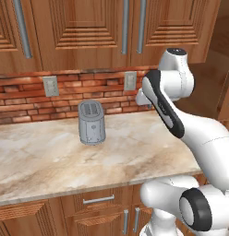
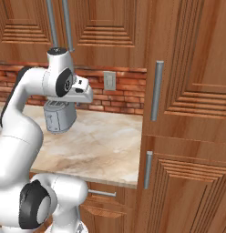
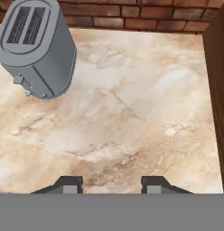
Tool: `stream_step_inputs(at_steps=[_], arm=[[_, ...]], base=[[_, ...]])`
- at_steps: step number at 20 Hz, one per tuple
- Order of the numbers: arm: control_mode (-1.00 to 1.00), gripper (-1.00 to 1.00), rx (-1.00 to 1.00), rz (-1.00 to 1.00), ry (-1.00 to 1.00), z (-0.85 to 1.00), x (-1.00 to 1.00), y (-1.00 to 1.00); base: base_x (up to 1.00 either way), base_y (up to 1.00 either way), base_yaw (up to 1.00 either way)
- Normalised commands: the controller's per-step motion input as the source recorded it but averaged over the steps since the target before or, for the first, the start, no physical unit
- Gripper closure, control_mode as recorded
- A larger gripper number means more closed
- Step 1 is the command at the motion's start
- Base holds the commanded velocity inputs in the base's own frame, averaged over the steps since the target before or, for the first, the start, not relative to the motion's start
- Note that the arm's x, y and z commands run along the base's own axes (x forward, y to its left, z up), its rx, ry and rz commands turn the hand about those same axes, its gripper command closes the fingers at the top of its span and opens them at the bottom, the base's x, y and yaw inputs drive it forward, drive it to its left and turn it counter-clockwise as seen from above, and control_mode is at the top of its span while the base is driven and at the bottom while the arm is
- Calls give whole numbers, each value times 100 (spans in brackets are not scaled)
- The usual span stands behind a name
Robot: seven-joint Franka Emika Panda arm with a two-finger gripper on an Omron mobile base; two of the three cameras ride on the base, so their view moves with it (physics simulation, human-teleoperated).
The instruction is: The dining table condiment station is running low on ketchup. Refill the condiment station by opening the cabinet and taking the ketchup from the cabinet and placing it on the dining table.
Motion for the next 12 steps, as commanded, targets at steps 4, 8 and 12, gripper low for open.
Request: stream_step_inputs(at_steps=[4, 8, 12], arm=[[-100, -100, 0, 0, -17, 1, -41, 0], [-100, -100, 0, 0, -32, -1, -81, 10], [-100, -100, 1, 0, -65, 24, -43, 10]], base=[[0, 0, 0], [0, 0, 0], [0, 0, 0]])
